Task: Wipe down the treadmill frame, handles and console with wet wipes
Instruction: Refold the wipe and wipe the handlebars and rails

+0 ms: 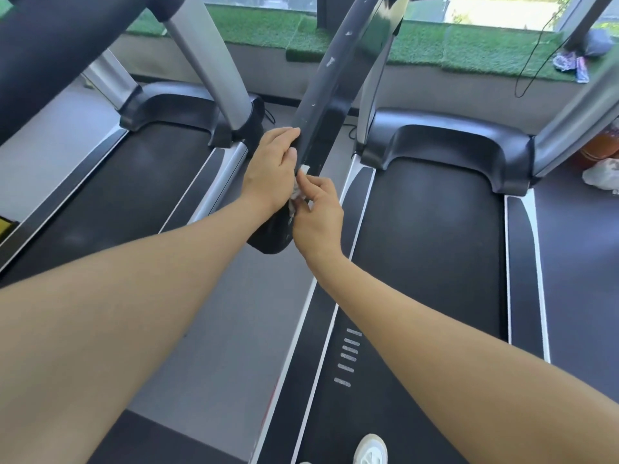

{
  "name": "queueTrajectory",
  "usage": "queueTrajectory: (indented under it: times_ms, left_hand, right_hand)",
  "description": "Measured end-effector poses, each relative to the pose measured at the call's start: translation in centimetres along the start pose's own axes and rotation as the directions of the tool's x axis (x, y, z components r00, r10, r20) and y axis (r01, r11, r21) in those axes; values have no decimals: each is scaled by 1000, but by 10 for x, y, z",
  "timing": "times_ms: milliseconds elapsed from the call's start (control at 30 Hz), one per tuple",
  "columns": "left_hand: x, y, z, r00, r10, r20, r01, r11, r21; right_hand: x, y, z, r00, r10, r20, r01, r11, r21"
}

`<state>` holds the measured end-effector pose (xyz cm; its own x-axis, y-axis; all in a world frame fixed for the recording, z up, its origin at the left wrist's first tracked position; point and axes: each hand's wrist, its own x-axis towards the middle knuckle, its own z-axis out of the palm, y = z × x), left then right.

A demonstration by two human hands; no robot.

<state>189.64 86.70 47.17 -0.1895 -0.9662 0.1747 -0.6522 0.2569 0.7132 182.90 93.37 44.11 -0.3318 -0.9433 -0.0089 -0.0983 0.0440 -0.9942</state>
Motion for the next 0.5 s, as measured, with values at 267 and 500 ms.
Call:
queueTrajectory:
  times_ms: [267, 500]
  left_hand:
    - [-26, 8, -9, 997, -60, 40, 61, 998, -30]
    - [-58, 26, -19, 995, -93, 44, 94, 995, -16]
  right_hand:
    - [-24, -8, -13, 997, 70, 35, -71, 997, 11]
    - [-31, -16, -40, 926, 297, 233, -358, 884, 300]
